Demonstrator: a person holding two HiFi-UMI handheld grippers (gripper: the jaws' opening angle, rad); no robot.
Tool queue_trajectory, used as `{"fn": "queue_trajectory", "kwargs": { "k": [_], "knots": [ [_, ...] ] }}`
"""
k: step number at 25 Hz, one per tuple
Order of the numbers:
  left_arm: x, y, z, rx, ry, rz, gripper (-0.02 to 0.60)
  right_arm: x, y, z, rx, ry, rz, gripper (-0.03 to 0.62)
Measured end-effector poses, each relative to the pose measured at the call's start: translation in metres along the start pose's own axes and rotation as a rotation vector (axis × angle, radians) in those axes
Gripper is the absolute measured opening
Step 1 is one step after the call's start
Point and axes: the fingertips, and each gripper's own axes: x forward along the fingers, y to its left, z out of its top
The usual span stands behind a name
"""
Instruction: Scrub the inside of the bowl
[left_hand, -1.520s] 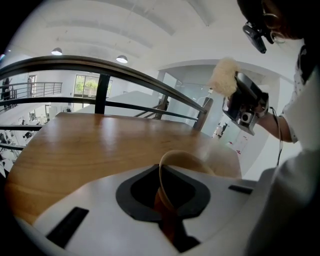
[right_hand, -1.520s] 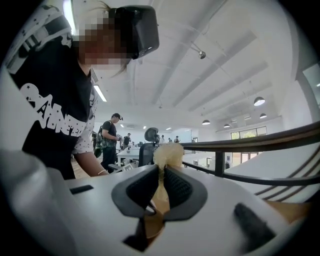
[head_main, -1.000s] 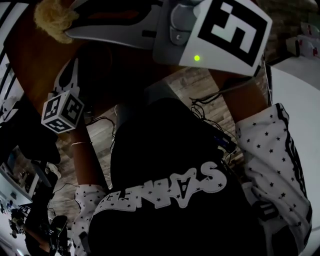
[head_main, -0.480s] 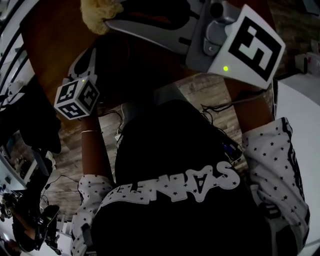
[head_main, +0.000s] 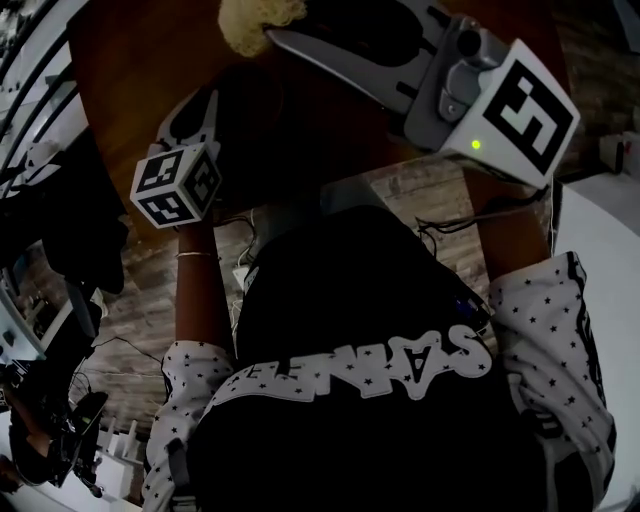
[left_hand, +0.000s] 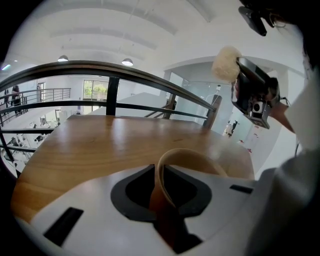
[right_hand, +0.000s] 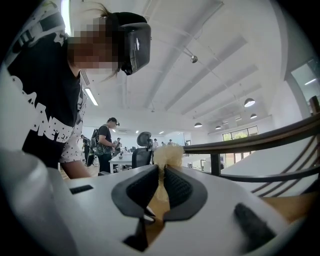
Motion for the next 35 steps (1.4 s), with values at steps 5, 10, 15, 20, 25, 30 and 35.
{"fn": "queue_trajectory", "kwargs": {
  "k": [5, 10, 15, 20, 25, 30, 35],
  "knots": [
    [0.003, 0.007, -0.003, 0.000, -0.002, 0.027, 0.115, 0.002, -0.002, -0.011, 0.018, 0.004, -0.005, 0.044],
    [-0.006, 0.006, 0.003, 0.004, -0.042, 0.055, 0.127, -0.001, -0.005, -0.014, 0.033, -0.001, -0.012, 0.044],
    [-0.024, 0.010, 0.027, 0.044, -0.104, 0.089, 0.127, 0.007, -0.006, -0.017, 0.042, 0.001, -0.022, 0.044],
    [-0.043, 0.000, 0.069, 0.101, -0.222, 0.101, 0.127, 0.009, -0.004, -0.015, 0.068, -0.028, -0.008, 0.044],
    [-0.073, -0.004, 0.111, 0.117, -0.373, 0.127, 0.034, 0.016, -0.002, -0.008, 0.044, -0.036, -0.015, 0.044],
    [-0.091, -0.013, 0.135, 0.153, -0.426, 0.126, 0.021, 0.017, 0.001, -0.002, 0.039, -0.052, -0.021, 0.044],
    [-0.105, -0.024, 0.156, 0.176, -0.468, 0.112, 0.017, 0.018, 0.000, 0.008, 0.039, -0.079, -0.035, 0.044]
  ]
}}
